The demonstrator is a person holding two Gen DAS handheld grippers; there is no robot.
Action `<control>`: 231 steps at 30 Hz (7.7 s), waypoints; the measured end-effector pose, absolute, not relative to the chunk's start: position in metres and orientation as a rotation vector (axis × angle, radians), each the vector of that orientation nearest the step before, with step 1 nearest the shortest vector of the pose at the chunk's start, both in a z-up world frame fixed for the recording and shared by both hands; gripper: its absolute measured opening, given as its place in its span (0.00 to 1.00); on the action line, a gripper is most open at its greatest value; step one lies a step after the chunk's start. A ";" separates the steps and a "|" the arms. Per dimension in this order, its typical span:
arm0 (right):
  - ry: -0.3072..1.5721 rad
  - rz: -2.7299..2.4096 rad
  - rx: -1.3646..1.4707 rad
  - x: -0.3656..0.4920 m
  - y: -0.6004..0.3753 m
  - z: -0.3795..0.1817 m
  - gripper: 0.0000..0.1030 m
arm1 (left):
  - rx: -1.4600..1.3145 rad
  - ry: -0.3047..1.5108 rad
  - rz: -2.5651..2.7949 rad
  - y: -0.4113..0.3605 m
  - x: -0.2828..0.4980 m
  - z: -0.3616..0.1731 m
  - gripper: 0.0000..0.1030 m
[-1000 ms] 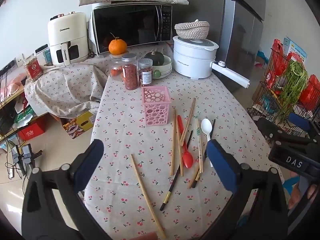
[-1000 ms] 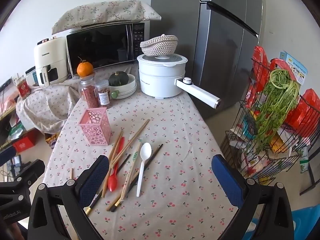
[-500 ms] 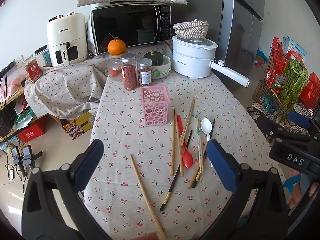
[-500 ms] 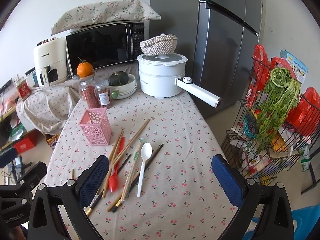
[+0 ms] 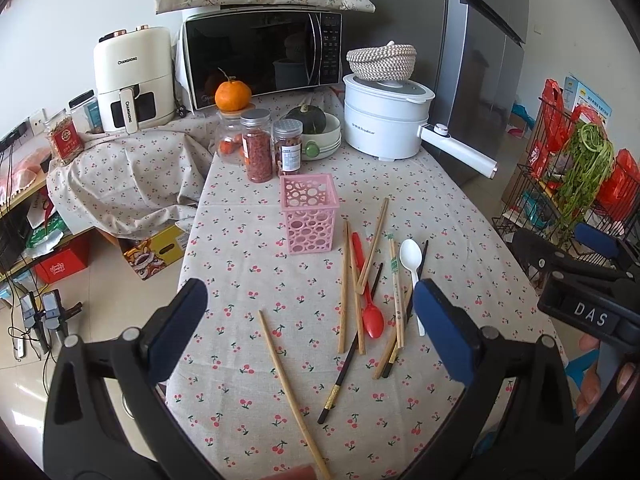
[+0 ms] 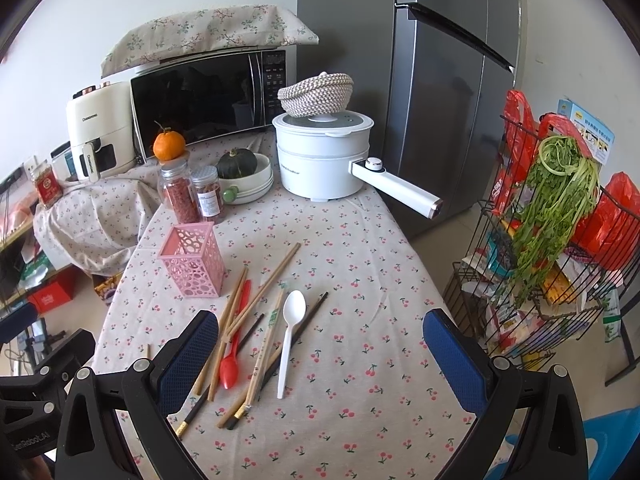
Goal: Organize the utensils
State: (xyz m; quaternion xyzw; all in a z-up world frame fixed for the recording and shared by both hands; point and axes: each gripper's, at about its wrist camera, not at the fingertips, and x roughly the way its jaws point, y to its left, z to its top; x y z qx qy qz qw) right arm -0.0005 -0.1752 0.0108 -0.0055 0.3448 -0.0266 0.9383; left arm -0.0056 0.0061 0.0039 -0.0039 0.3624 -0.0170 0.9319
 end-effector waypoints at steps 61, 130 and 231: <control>0.702 -0.035 0.010 -0.006 -0.171 0.007 1.00 | -0.013 0.743 -0.037 0.004 -0.009 0.001 0.99; 1.183 0.157 0.376 0.135 -0.208 -0.106 0.58 | -0.223 0.936 -0.157 0.049 0.083 -0.045 0.06; 0.534 0.275 0.330 0.212 -0.108 0.012 0.05 | -0.208 0.970 0.010 0.083 0.118 -0.058 0.78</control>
